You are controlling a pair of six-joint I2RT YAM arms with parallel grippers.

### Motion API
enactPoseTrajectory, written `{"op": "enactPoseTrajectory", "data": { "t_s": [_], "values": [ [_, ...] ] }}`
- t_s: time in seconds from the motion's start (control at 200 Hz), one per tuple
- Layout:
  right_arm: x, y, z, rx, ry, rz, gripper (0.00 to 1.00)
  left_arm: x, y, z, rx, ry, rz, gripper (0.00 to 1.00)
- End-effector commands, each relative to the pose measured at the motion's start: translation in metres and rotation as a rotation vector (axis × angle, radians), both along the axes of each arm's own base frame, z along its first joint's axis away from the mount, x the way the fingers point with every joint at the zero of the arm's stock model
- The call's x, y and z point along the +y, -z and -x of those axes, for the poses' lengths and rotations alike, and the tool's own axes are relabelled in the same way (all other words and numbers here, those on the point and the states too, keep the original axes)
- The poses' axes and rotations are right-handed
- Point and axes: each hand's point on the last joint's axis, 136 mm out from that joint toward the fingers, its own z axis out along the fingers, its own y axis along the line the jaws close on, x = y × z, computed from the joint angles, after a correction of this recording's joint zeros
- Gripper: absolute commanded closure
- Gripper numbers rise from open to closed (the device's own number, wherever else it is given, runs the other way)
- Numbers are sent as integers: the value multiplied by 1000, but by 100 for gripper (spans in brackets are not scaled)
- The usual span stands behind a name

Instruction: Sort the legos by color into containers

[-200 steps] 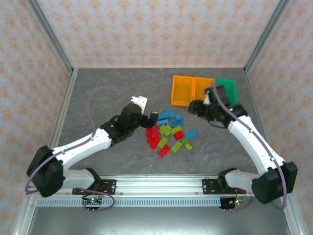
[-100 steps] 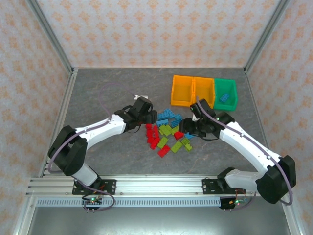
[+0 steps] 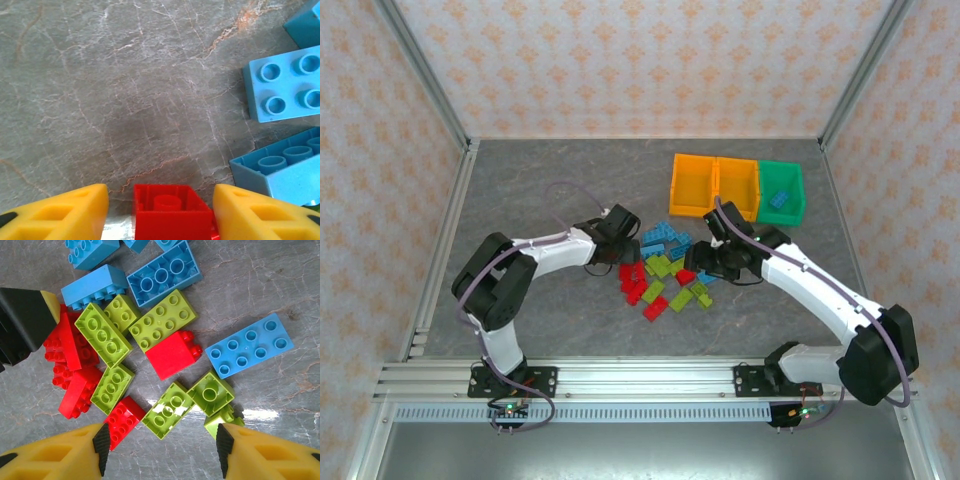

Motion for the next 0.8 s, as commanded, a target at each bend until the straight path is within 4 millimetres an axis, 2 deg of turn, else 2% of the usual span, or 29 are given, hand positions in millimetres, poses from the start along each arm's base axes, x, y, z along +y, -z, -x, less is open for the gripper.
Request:
{"op": "enactPoseTrajectory", "data": {
  "t_s": [0.0,0.115,0.21,0.31,0.34,0.36,0.43,0.515,0.656,0.681,0.796],
  "values": [
    [-1,-9,-5,-29,23,1,40,6,11,4,32,-4,-46,53],
    [-3,-14,-7,-41,31,8,39,8,8,4,26,-11,-51,66],
    [-3,-20,-9,-59,43,2,39,13,-12,2,-19,-22,-57,72],
    [-9,-28,-12,-101,81,-1,39,5,-61,-5,-114,-16,-4,76],
    [-11,-28,-14,-110,100,8,39,-4,-80,-7,-160,23,2,76],
    [-14,-36,-15,-144,115,-2,39,-10,-92,-9,-189,34,11,76],
    [-30,-45,-19,-209,192,24,38,-35,-131,-19,-278,78,34,76],
    [-52,-56,-21,-284,300,61,34,-63,-159,-40,-357,105,55,76],
    [-67,-70,-17,-351,371,41,31,-98,-174,-92,-448,108,38,77],
    [-68,-70,-16,-355,375,38,30,-107,-165,-102,-450,118,25,77],
    [-73,-70,-10,-354,383,45,30,-140,-163,-144,-512,167,-2,77]
  ]
}}
